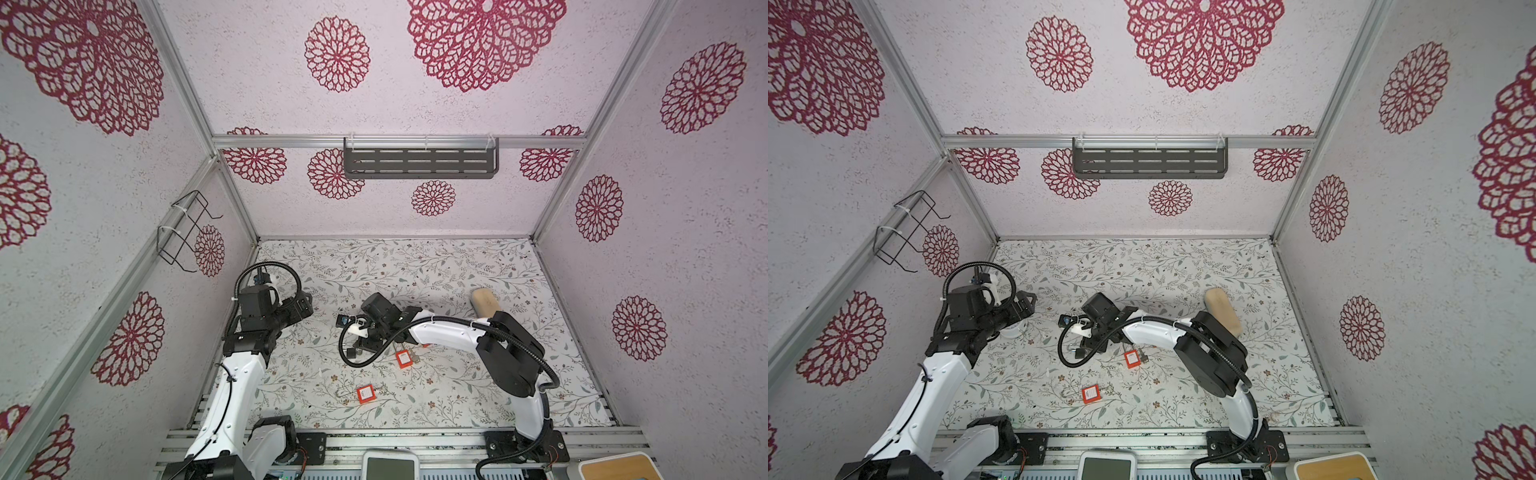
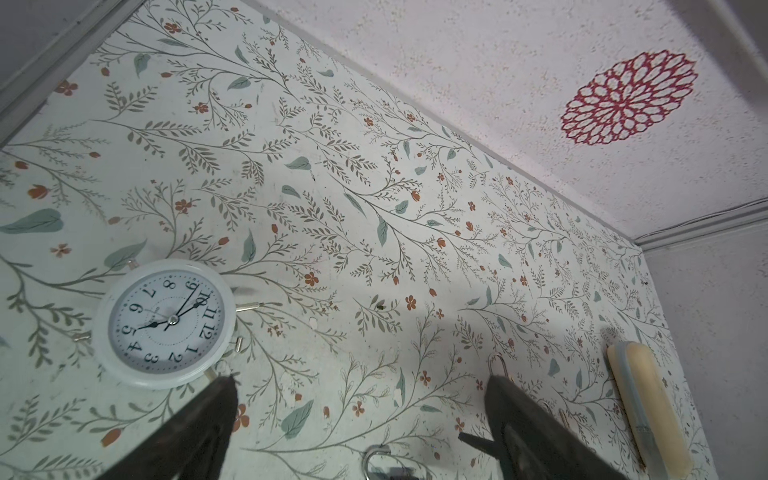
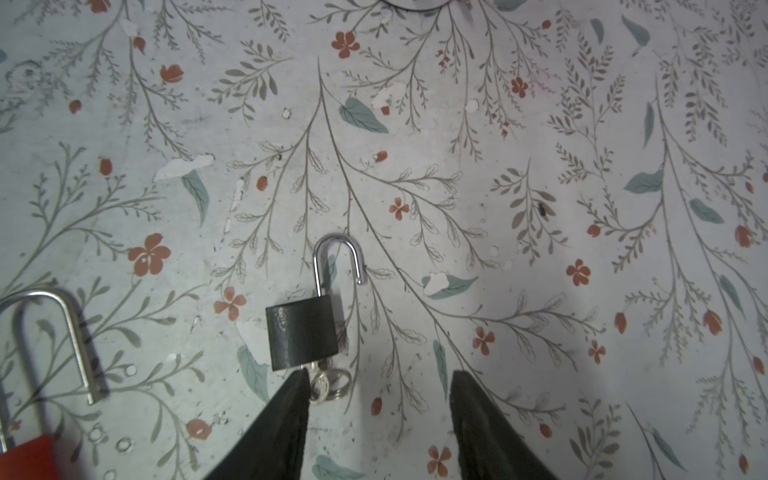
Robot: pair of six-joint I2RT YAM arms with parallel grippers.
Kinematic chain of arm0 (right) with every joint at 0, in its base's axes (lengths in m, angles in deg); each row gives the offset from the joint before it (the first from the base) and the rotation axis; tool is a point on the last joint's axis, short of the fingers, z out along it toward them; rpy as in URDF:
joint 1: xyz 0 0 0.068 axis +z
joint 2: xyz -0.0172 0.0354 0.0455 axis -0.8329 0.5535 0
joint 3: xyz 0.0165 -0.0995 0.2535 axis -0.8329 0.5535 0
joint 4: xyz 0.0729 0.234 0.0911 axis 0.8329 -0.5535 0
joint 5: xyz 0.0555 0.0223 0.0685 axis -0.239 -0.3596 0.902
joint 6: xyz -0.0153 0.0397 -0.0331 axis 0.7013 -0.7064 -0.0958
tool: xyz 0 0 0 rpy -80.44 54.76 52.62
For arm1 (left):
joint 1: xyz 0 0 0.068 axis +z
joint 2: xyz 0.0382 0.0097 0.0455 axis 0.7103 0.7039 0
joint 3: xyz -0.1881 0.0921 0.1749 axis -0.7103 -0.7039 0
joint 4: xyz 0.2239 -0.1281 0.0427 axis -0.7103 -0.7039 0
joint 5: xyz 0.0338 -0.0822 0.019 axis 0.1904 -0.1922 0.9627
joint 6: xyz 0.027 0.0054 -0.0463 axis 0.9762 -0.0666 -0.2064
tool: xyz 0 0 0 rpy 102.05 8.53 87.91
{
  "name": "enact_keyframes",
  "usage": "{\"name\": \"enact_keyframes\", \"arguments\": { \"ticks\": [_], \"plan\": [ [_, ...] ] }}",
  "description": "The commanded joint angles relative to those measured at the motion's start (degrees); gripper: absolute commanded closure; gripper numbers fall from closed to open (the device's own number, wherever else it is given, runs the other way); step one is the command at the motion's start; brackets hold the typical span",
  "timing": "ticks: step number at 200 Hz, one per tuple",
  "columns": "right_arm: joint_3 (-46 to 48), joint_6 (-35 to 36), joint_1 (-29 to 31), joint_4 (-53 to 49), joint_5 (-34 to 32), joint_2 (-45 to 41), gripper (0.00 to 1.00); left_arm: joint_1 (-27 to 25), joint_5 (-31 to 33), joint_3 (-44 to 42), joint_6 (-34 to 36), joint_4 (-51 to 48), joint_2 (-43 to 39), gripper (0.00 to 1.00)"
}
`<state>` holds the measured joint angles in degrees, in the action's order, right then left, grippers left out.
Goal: Lock with the key
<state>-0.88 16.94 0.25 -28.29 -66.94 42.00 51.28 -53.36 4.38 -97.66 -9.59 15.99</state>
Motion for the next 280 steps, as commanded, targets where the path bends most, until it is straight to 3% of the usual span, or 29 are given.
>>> {"name": "enact_keyframes", "arguments": {
  "ticks": [1, 50, 200, 280],
  "plan": [
    [-3.0, 3.4, 0.0, -2.3, 6.0, 1.4, 0.43, 0.5, -0.7, -1.3, -0.3, 1.2, -1.6, 0.03],
    [-8.1, 6.1, 0.0, -7.5, 10.2, 6.3, 0.41, 0.7, -2.1, -1.7, -0.8, 1.5, -0.8, 0.03],
    [-10.8, 6.3, 0.5, -11.0, 9.3, 10.0, 0.44, 0.7, -5.0, -2.7, -1.0, 2.9, -0.4, 0.0],
    [-10.8, 6.7, 1.2, -10.9, 8.6, 10.6, 0.56, 0.6, -6.3, -2.9, -0.8, 3.0, -0.7, 0.05]
  ]
}}
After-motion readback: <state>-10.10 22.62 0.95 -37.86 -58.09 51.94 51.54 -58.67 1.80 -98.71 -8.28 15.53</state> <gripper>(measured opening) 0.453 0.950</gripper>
